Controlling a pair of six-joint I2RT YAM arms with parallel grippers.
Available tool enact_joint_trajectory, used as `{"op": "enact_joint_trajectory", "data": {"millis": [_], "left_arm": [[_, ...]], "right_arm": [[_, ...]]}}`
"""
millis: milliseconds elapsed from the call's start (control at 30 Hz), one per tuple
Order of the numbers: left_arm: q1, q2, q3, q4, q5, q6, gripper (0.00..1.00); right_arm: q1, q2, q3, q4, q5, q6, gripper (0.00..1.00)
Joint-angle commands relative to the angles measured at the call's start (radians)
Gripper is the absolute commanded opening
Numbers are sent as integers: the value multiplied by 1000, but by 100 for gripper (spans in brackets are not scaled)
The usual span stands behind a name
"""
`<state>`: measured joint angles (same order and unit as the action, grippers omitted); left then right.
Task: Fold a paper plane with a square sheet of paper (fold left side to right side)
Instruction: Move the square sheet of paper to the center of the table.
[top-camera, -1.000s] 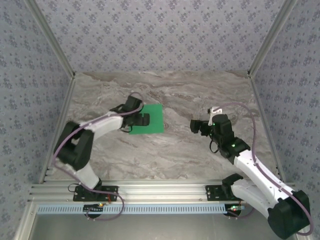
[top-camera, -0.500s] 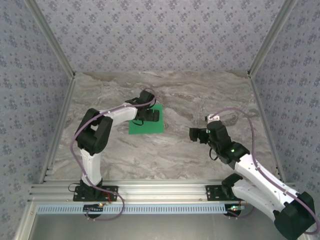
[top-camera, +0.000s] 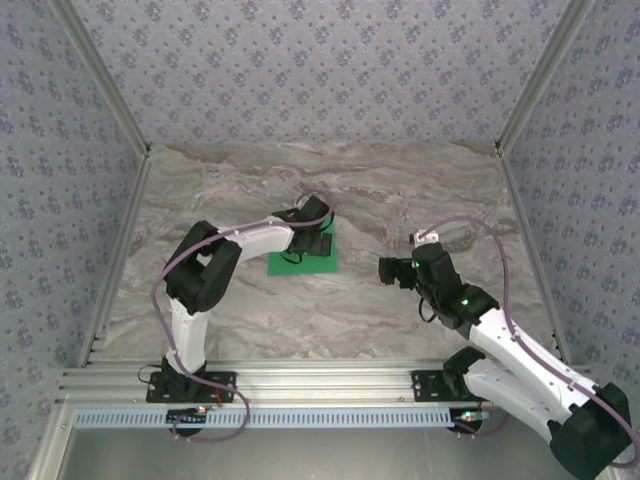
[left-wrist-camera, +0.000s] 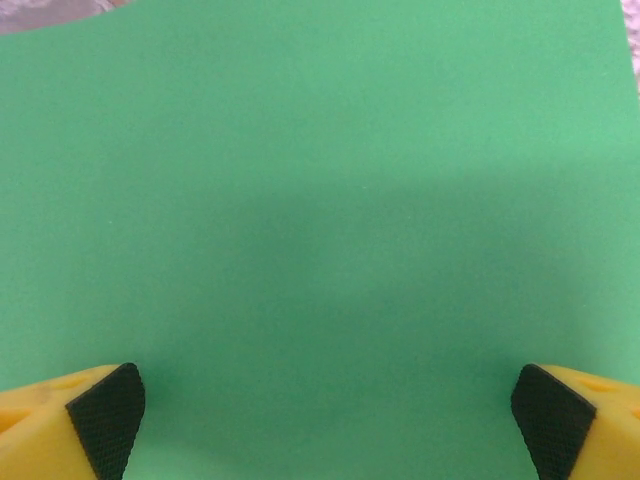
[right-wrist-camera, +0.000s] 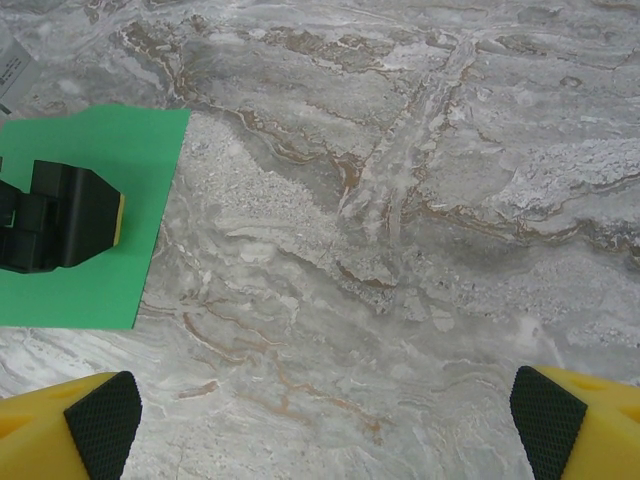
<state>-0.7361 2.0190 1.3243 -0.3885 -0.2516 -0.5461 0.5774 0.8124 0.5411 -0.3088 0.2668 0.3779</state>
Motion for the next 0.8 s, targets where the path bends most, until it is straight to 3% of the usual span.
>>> {"op": "enact_joint_trajectory", "data": {"millis": [0, 300, 600, 767], "left_arm": [[-69, 36, -87, -141, 62, -58, 98], [-215, -33, -189, -124, 67, -169, 98], [-217, -198, -148, -194, 9, -134, 98], [-195, -366, -227, -132, 59, -160, 98]], "right_arm": [[13, -18, 5, -27, 26, 22, 100], [19, -37, -7, -38, 31, 34, 100], [20, -21, -16, -35, 35, 52, 100], [19, 80, 10, -1, -18, 59, 100]]}}
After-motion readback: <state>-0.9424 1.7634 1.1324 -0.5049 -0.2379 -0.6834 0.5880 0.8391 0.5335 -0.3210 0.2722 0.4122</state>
